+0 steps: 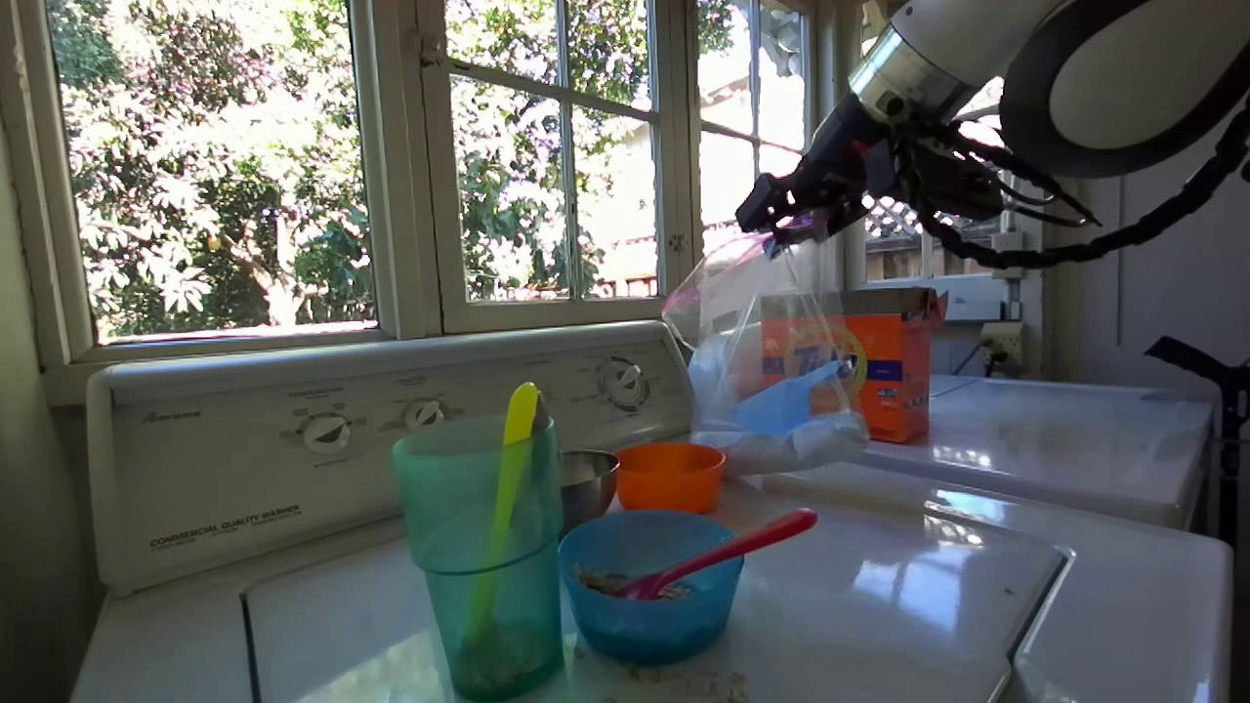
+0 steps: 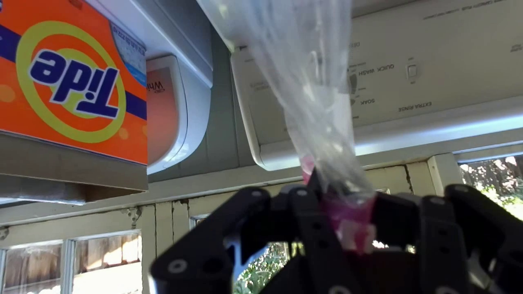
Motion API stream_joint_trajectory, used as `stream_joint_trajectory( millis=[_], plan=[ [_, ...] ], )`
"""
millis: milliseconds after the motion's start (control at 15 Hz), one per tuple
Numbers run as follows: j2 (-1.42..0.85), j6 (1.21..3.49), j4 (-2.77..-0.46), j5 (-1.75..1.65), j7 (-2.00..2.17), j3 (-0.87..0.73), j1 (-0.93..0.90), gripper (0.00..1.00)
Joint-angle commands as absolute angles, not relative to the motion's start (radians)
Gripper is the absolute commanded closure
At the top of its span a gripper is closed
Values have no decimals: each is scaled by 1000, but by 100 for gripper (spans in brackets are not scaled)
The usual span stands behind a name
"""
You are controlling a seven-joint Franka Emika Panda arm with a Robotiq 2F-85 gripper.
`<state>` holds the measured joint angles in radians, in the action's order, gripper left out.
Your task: Remove the plastic bag in the box, then put it down
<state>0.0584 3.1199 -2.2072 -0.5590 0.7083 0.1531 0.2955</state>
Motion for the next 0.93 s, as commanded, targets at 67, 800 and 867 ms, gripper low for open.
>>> stream_joint_trajectory(
  millis=[67, 800, 867],
  plan=[
    [30, 3092, -2228, -596, 772, 158, 311, 100],
    [55, 3138, -2167, -579, 795, 150, 310, 100],
    [59, 3137, -2161, -586, 797, 150, 312, 100]
  ],
)
